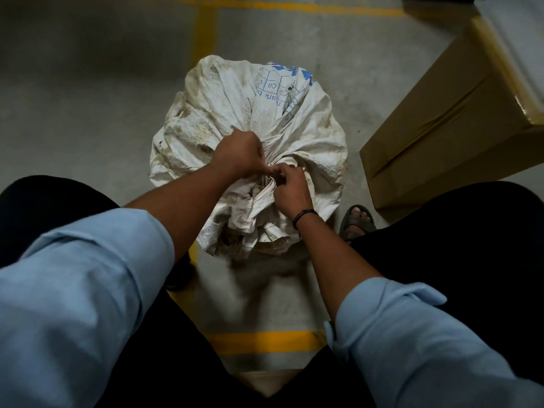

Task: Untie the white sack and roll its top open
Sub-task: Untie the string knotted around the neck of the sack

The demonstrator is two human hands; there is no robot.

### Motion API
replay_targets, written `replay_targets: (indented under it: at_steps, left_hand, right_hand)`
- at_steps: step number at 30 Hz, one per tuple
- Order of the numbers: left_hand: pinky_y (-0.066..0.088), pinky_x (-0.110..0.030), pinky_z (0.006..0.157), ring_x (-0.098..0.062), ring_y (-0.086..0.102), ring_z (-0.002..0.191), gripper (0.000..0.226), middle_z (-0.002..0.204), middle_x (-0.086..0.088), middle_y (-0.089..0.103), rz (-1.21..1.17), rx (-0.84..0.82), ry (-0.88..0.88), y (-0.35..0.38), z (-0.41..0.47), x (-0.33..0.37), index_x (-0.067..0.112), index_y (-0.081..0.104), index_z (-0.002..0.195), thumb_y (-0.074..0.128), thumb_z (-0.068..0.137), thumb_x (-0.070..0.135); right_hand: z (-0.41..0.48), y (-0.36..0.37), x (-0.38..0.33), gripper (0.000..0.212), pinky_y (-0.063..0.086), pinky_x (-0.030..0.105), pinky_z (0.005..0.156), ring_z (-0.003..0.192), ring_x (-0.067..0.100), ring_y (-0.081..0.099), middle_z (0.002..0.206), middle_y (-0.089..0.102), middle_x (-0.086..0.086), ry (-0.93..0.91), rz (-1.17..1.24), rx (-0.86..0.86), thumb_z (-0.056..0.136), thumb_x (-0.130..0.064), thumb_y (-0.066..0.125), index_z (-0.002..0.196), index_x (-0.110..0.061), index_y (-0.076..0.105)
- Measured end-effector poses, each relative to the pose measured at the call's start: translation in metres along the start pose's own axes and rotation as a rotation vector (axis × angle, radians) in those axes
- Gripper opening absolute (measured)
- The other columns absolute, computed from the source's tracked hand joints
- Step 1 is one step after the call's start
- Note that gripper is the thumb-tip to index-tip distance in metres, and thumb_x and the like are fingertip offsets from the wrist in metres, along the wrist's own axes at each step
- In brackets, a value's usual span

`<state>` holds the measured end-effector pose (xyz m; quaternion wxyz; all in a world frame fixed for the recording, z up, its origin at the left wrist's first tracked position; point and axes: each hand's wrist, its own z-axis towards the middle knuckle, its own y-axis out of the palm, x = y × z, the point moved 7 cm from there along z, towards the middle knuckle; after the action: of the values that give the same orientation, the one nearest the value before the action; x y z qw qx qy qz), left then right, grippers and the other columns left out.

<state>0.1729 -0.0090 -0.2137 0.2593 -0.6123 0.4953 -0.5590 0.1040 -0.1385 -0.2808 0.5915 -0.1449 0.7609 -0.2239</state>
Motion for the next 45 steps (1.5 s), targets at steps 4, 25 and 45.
replay_targets:
  at_steps: [4,25,45]
  left_hand:
    - [0.05,-0.029,0.069,-0.02,0.069,0.077,0.028,0.067,0.0,0.072,0.015,-0.013,0.003,0.0,-0.003,0.001,0.02,0.077,0.071,0.085,0.064,0.046]
    - [0.049,-0.026,0.067,-0.014,0.067,0.081,0.022,0.071,0.0,0.074,-0.043,-0.027,-0.036,-0.004,-0.004,-0.008,0.022,0.078,0.072,0.089,0.061,0.038]
    - [0.044,-0.025,0.063,-0.017,0.069,0.075,0.013,0.069,0.001,0.073,-0.056,0.012,-0.057,-0.006,-0.005,-0.011,0.022,0.077,0.07,0.083,0.064,0.032]
  right_hand:
    - [-0.001,-0.002,-0.002,0.054,0.044,0.013,0.079,0.08,-0.008,0.046,0.117,0.05,0.013,0.052,-0.014,-0.053,0.074,0.017,0.04,0.091,-0.029,0.06]
    - [-0.006,0.008,-0.007,0.04,0.044,0.017,0.067,0.1,0.022,0.059,0.117,0.067,0.02,0.173,0.187,-0.117,0.085,0.02,0.034,0.098,-0.009,0.058]
    - [-0.004,0.013,0.008,0.058,0.054,0.038,0.099,0.102,0.023,0.063,0.12,0.056,0.013,0.146,0.082,0.03,0.069,0.0,0.041,0.098,-0.037,0.075]
